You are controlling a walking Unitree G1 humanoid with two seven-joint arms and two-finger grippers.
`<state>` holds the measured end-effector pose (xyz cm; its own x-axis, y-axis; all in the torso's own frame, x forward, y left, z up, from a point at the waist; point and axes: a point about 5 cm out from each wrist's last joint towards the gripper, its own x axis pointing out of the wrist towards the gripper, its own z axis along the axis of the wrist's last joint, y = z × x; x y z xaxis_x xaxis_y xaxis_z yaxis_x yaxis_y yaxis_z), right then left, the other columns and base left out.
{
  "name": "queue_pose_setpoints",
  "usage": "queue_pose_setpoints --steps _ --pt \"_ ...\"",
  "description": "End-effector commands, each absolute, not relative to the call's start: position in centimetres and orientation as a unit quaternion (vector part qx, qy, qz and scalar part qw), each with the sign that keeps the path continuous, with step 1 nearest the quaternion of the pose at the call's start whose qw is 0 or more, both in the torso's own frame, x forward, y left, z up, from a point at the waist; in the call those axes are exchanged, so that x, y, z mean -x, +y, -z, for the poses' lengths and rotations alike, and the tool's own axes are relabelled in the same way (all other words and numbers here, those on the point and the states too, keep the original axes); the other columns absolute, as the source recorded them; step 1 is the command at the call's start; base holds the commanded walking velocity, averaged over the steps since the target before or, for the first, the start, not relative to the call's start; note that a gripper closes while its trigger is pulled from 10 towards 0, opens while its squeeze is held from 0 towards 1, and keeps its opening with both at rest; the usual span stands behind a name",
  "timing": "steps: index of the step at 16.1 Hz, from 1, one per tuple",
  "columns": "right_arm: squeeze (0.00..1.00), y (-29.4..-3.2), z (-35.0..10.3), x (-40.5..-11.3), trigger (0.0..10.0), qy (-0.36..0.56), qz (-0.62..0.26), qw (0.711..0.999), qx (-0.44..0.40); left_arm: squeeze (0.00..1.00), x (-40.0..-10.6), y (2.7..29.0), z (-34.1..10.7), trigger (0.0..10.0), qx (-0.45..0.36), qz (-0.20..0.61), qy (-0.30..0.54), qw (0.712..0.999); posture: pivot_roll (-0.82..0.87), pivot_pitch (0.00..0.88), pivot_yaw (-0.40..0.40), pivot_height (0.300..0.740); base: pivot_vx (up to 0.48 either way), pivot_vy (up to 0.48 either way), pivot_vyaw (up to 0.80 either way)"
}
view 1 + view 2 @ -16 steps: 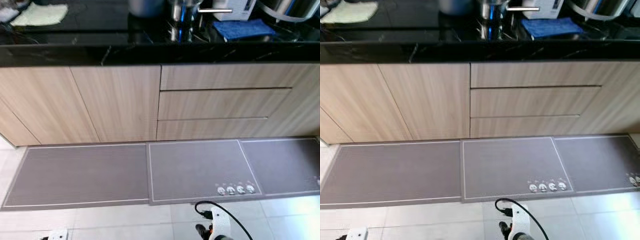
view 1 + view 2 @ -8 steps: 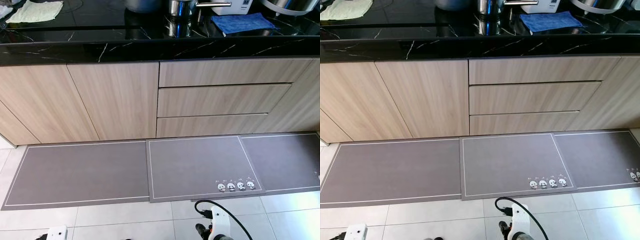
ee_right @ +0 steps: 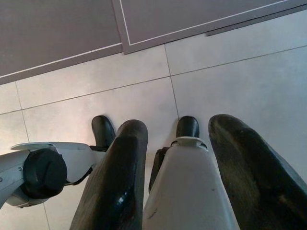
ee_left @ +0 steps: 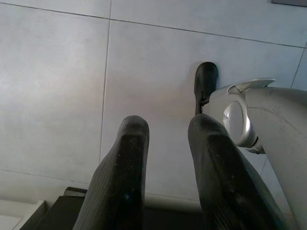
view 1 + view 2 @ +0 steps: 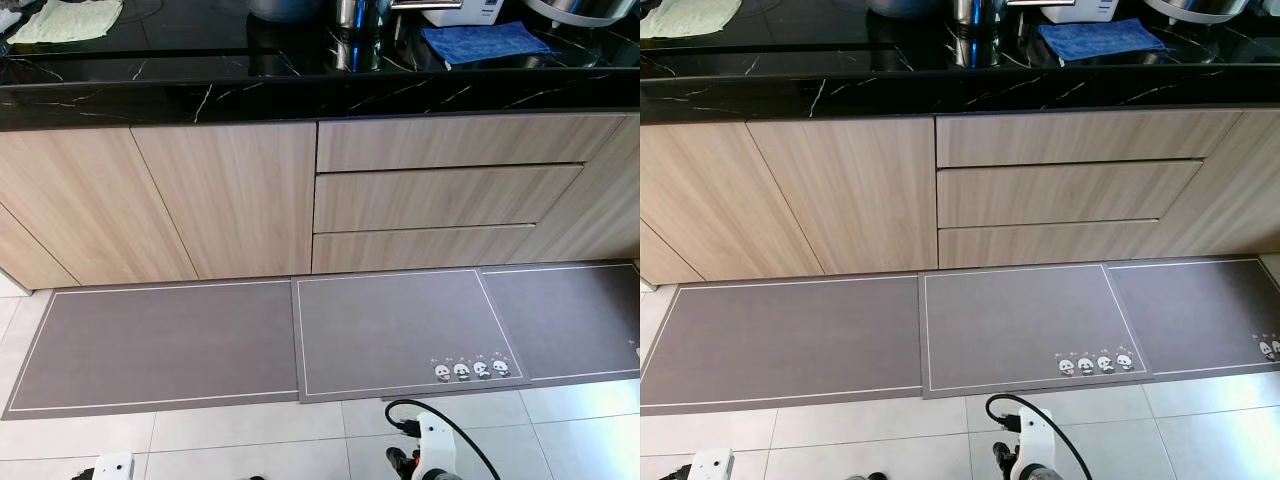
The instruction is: Kitchen organization
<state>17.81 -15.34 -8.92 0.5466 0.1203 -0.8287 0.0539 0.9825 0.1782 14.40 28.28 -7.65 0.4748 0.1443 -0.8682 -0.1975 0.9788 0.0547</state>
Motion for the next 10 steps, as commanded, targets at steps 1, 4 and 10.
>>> queue_pose_setpoints --steps 1,4,10 --pt "0.0 -15.6 9.2 -17.3 10.0 0.486 -0.02 0.87 -0.082 0.0 -13.7 28.2 8.0 10.0 0.03 -0.104 0.515 0.851 0.03 0.144 -0.049 0.74 0.0 0.0 0.0" --pt "0.0 -15.9 9.1 -17.3 10.0 0.483 -0.025 0.872 -0.074 0.0 -13.8 28.1 8.0 10.0 0.03 -0.102 0.515 0.851 0.01 0.151 -0.048 0.74 0.0 0.0 0.53" --pt "0.0 -15.8 9.7 -15.8 10.0 0.491 -0.024 0.867 -0.085 0.0 -13.8 28.2 7.9 10.0 0.02 -0.098 0.518 0.85 0.01 0.161 -0.035 0.74 0.0 0.0 0.8"
